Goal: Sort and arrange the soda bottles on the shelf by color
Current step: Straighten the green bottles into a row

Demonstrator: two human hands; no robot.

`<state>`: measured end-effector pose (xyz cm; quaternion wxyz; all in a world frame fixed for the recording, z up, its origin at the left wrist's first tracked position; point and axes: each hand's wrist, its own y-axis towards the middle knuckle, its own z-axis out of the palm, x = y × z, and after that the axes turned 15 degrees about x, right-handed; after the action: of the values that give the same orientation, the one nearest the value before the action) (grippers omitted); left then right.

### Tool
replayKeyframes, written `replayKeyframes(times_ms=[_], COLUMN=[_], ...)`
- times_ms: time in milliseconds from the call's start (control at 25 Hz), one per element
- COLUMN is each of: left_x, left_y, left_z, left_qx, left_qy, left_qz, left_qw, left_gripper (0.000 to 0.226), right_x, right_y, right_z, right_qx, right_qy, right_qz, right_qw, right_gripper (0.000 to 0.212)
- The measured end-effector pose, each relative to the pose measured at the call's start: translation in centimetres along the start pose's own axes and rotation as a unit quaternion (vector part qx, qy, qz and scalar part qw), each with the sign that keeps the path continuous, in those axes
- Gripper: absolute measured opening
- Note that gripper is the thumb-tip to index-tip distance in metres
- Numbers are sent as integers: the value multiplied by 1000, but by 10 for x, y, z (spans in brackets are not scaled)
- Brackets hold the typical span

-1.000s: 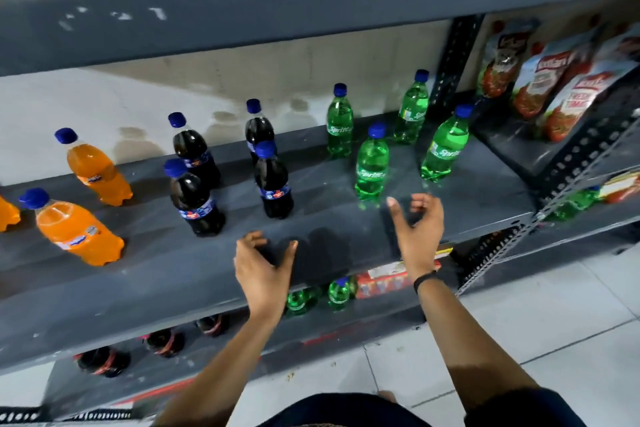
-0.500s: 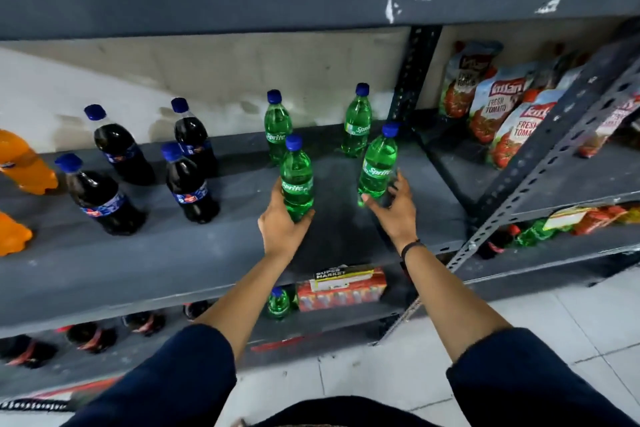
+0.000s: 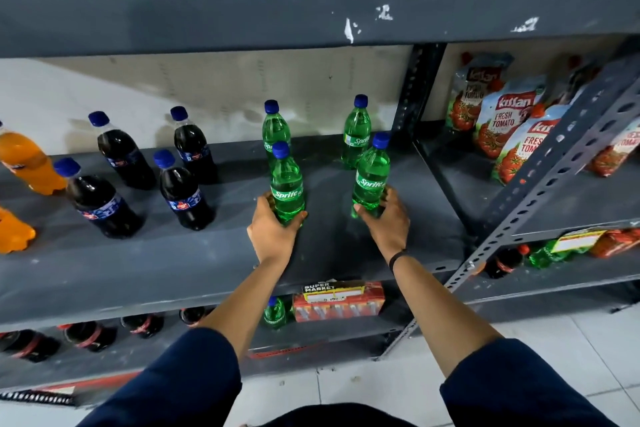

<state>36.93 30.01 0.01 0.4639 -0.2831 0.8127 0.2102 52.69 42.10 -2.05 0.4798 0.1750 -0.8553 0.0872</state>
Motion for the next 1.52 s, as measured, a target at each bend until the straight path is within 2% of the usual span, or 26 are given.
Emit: replayKeyframes(times_ms=[120, 240, 360, 440, 560, 640, 760, 880, 1040, 1160, 1320, 1400, 1520], left_x=[-1, 4, 14, 20, 41, 59, 91, 133, 190, 231, 272, 277, 287], left_y=[0, 1, -3, -11, -26, -34, -43, -43, -38, -31, -7, 7, 27], left_z=[1, -2, -16, -29, -65, -99, -164, -238, -341, -407, -471, -494, -517], left_qx=[-3, 26, 52, 48, 6, -38, -125, -213, -270, -285, -275, -248, -212], left_qy=[16, 12, -31, -48, -82, -101, -109, -102, -61, -33, 7, -1, 8], left_qz=[2, 9, 14, 19, 12, 4, -22, -40, -61, -89, -138, -146, -142], left_qw=[1000, 1000, 998, 997, 997, 994, 986, 971, 959, 954, 951, 958, 967], left_gripper=[61, 64, 66, 58, 40, 34, 29, 26, 26, 30, 59, 74, 85], right_x=[0, 7, 24, 36, 62, 85, 124, 161, 218, 252, 286, 297, 309], right_y=[0, -18, -51, -70, -91, -103, -119, -133, -147, -153, -146, -136, -123], right_z=[-3, -7, -1, 11, 51, 84, 145, 209, 298, 363, 422, 438, 448], right_qx=[9, -9, -74, -73, 18, 109, 295, 387, 390, 353, 270, 266, 289], right_qy=[4, 66, 62, 52, 33, 46, 87, 91, 135, 146, 127, 118, 112], right_qz=[-6, -19, -53, -75, -136, -164, -159, -164, -149, -120, -105, -99, -101], right_qw=[1000, 998, 994, 993, 990, 979, 938, 903, 899, 916, 949, 951, 945], right_gripper=[67, 66, 47, 36, 26, 20, 20, 24, 29, 43, 67, 76, 79])
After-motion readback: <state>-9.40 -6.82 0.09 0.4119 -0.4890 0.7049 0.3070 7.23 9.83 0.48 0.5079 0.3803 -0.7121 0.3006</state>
